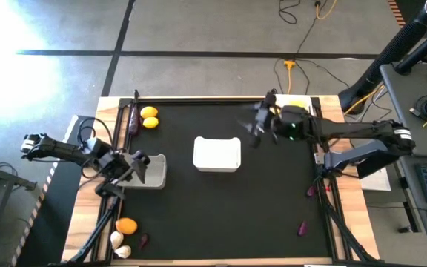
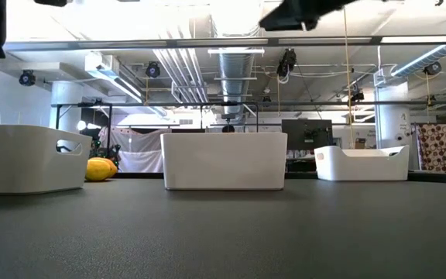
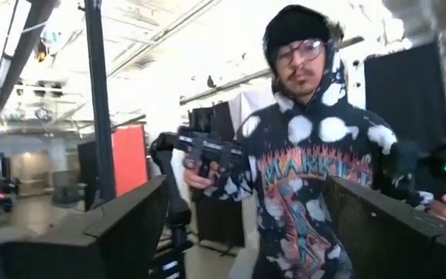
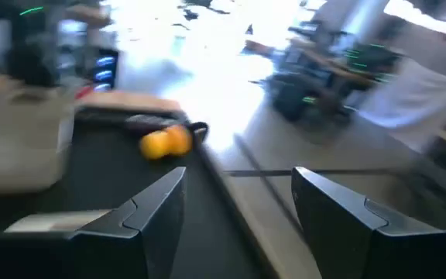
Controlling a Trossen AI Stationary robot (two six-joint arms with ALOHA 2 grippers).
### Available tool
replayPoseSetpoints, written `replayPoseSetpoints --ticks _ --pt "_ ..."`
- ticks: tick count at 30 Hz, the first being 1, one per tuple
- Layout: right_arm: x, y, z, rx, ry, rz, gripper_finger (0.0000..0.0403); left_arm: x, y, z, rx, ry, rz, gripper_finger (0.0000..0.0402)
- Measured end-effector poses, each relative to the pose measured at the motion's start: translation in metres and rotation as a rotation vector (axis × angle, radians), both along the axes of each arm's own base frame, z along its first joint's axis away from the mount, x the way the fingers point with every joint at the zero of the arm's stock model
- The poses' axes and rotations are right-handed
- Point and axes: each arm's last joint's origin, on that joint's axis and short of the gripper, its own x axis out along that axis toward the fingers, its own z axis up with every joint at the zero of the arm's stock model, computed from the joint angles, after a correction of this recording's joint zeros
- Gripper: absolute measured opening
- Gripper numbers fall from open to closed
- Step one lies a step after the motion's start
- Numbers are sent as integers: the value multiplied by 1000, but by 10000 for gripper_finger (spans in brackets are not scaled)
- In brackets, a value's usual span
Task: Sort produce into baskets
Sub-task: Put the white garlic into the bottom white bin
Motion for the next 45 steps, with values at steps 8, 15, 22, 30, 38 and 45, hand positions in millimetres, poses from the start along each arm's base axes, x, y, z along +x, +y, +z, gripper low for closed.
replayPoseSetpoints --ticks 8,15,22,30,38,45 --pt "47 -16 52 279 -186 -120 224 -5 3 12 -127 -93 58 327" --pt "87 2 88 542 -241 -101 224 -10 17 27 -544 -152 294 327" --pt "126 25 95 564 -121 -73 223 -7 17 25 -524 -154 344 327" --pt "144 44 98 537 82 -69 214 -6 18 27 -636 -84 300 327" --pt "130 44 105 442 277 -80 188 33 17 68 -579 238 588 327" --pt "105 39 114 344 373 -127 160 65 14 105 -392 774 814 327"
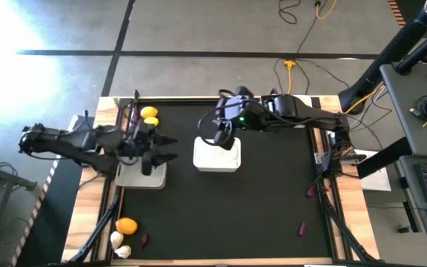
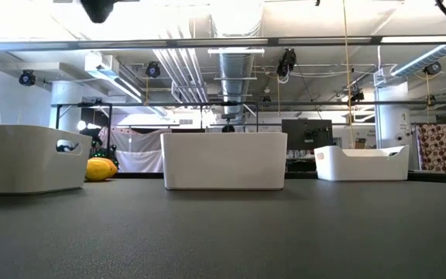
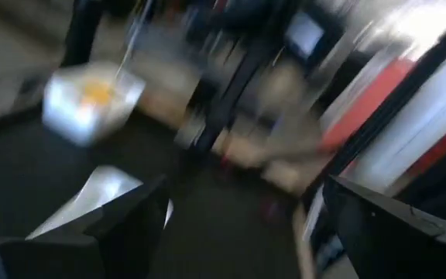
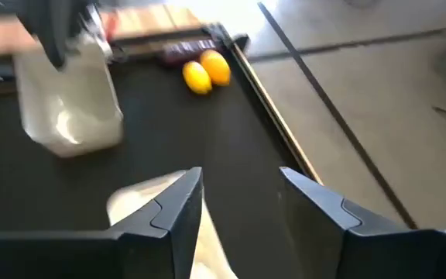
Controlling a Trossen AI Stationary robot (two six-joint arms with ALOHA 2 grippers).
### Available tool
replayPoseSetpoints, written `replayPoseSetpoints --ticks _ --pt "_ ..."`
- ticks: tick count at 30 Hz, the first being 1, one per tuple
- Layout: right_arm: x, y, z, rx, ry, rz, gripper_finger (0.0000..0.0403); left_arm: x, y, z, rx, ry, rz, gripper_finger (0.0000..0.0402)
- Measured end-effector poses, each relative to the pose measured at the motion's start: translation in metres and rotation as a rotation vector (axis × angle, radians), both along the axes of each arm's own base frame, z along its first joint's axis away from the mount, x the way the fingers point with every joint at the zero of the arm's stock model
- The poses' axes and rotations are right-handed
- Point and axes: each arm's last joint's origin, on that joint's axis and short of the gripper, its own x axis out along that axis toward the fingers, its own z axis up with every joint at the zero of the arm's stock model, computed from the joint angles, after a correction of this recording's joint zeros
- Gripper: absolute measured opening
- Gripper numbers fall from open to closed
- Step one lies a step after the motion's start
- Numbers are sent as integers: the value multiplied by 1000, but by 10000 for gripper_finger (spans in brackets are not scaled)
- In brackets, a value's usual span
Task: Sort produce into baskets
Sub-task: Put the white garlic into the bottom white bin
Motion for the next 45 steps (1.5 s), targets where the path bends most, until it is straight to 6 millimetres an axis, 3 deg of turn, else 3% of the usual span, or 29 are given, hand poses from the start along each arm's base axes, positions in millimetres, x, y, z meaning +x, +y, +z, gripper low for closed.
replayPoseSetpoints --ticks 6,9,16,21,26,33,39,45 --pt "-14 -4 -4 -72 135 -22 138 -2 -7 16 -150 517 -1 327" --pt "-13 -8 -5 -76 139 -34 129 -1 -19 20 -226 689 -59 327" --pt "-1 -17 -26 -100 234 -29 118 4 -65 9 -356 935 -167 327" --pt "5 -27 -45 -125 320 -15 113 5 -101 -6 -437 1058 -145 327" --pt "10 -37 -66 -131 384 -18 111 9 -138 -31 -472 1214 -93 327" --pt "16 -41 -88 -146 432 4 112 25 -181 -82 -543 1578 -144 327" --pt "17 -41 -93 -157 446 22 103 43 -220 -123 -645 1744 -347 327" --pt "17 -41 -92 -146 438 11 96 32 -253 -166 -578 1944 -425 327"
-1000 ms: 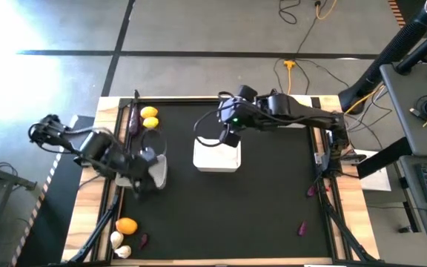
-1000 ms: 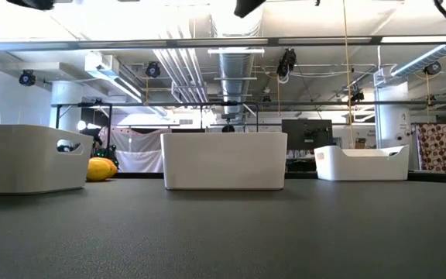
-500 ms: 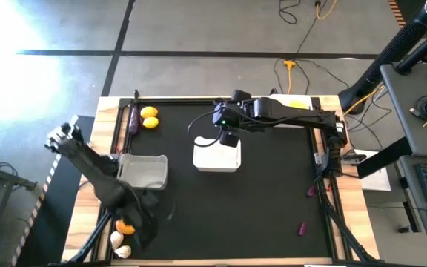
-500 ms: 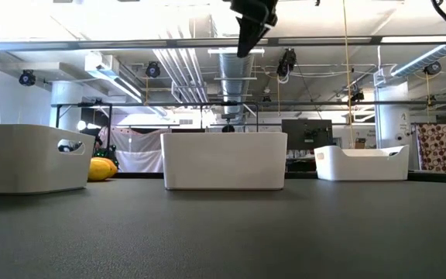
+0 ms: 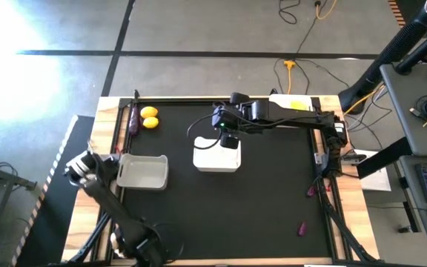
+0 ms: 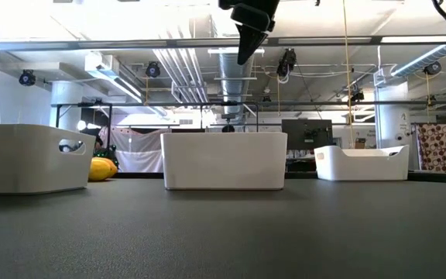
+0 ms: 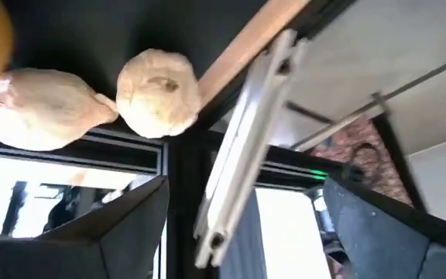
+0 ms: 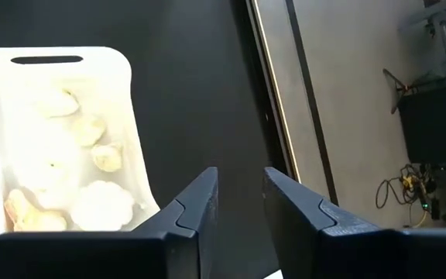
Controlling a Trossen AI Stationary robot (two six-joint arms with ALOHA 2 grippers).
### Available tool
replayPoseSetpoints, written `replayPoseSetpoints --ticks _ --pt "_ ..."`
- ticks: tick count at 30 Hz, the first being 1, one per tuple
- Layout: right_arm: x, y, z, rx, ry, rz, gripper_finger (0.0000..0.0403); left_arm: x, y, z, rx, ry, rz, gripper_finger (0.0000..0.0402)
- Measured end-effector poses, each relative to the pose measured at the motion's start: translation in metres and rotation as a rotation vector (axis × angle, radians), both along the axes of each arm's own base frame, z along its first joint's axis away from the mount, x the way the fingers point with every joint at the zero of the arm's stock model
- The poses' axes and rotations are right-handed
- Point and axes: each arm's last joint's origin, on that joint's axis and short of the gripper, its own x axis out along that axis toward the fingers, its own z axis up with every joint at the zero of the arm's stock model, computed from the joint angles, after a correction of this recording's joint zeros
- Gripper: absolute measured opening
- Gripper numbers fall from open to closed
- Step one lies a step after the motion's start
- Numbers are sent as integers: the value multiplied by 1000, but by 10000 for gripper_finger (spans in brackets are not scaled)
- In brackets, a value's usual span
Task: Sort produce into baskets
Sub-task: Put the white garlic into the bottom white bin
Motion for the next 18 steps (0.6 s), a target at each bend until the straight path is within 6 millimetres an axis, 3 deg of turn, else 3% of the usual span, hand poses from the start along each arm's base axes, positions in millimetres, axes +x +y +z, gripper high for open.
replayPoseSetpoints --ticks 8,18 --pt "-2 3 -1 49 -33 -74 96 -13 -16 -32 78 50 -67 327" --pt "-1 13 -1 83 -68 -120 96 -21 -5 -28 231 53 -77 327"
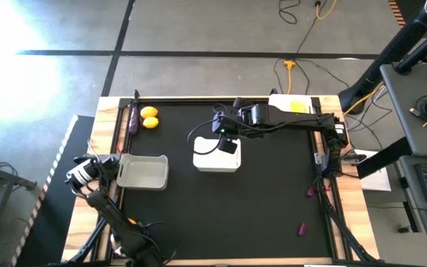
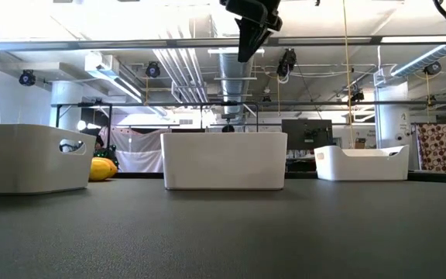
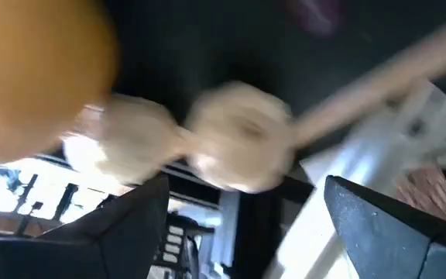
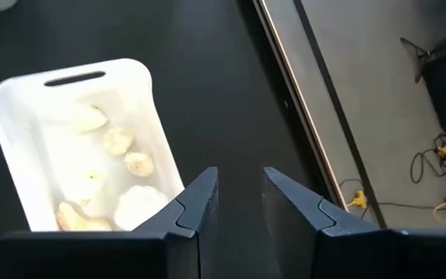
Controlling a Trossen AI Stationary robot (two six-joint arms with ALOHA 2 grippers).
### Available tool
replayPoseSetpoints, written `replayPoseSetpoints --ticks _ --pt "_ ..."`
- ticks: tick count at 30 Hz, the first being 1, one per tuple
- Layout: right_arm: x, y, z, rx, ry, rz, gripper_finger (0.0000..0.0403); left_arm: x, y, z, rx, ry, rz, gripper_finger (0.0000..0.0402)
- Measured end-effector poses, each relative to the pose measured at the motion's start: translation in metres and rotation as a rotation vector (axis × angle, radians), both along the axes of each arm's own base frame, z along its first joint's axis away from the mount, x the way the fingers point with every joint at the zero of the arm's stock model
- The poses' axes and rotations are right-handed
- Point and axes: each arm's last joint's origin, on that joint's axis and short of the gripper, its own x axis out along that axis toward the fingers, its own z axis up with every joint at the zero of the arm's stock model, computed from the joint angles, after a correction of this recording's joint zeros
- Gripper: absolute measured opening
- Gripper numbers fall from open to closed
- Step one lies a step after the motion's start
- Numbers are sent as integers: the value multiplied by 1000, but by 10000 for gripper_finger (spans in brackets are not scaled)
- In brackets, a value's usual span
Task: Sort produce into baskets
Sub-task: Put the white garlic into the bottom white bin
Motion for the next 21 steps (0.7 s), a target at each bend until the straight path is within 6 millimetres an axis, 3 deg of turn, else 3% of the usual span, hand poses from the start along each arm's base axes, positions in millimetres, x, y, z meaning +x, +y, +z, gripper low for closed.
replayPoseSetpoints --ticks 10,14,21 --pt "1 0 1 18 -42 -41 82 -5 3 -22 -39 -62 -9 314" --pt "1 0 1 19 -44 -44 85 -8 9 -29 -16 -66 -22 272" --pt "1 0 2 -2 -17 -2 86 -11 12 -31 2 -85 -70 165"
